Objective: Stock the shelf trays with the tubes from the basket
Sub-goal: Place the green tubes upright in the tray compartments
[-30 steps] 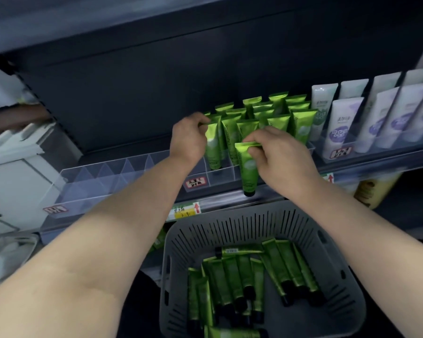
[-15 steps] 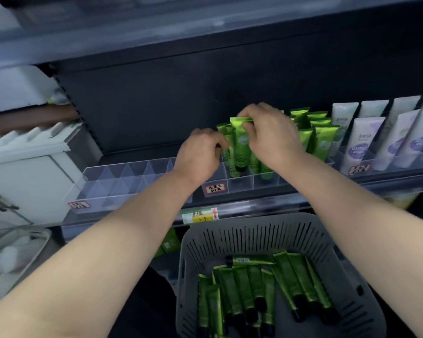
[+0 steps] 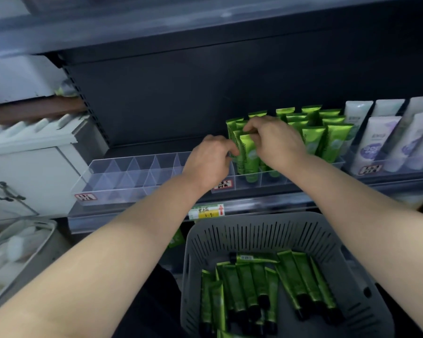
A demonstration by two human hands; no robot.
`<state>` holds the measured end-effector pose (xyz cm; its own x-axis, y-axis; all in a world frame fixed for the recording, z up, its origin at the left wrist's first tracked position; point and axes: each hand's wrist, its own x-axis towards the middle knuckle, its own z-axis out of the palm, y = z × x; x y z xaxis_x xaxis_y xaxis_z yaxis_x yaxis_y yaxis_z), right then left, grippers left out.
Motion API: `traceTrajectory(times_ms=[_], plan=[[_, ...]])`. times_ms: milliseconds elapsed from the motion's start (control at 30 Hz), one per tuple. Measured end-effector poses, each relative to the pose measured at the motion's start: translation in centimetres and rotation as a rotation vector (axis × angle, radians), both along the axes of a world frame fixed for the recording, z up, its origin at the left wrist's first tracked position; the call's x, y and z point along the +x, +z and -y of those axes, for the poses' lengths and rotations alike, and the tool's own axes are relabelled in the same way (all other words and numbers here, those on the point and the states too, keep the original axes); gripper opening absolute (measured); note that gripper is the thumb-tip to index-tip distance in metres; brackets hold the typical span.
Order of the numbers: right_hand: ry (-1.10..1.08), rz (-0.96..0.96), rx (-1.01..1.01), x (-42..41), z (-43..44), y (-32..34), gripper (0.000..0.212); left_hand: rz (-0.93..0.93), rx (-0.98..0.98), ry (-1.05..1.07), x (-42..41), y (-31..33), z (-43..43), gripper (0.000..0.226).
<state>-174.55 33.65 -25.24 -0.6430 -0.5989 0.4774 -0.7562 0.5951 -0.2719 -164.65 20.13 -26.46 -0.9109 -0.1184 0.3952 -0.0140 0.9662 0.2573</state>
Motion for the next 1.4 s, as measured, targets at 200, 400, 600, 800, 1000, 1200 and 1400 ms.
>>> traceTrajectory(times_ms=[200, 400, 600, 800, 1000, 1200, 1400], plan=[[0.043, -0.177, -0.129, 0.9, -1.6, -0.7, 0.026, -0.037, 0.030, -0.028, 0.3, -1.4, -1.2, 0.029], [0.087, -0.179, -0.093, 3.2, -4.7, -5.3, 0.023, -0.054, 0.075, -0.072, 1.9, -5.1, -2.5, 0.028], [0.077, -0.020, 0.061, 5.2, -7.5, -13.2, 0.023, 0.078, 0.160, -0.062, 3.3, -10.3, -3.5, 0.027], [0.045, 0.224, 0.240, 6.7, -9.2, -19.8, 0.028, 0.231, 0.269, -0.002, 4.8, -15.8, -4.8, 0.029], [0.036, 0.438, 0.476, 7.9, -10.0, -24.9, 0.035, 0.442, 0.389, 0.097, 6.8, -21.6, -5.2, 0.026], [0.108, 0.636, 0.713, 8.0, -8.8, -27.0, 0.048, 0.698, 0.474, 0.282, 8.1, -25.2, -4.2, 0.038], [0.215, 0.594, 0.948, 9.6, -6.8, -28.1, 0.066, 0.721, 0.469, 0.272, 7.9, -25.9, -4.9, 0.044]])
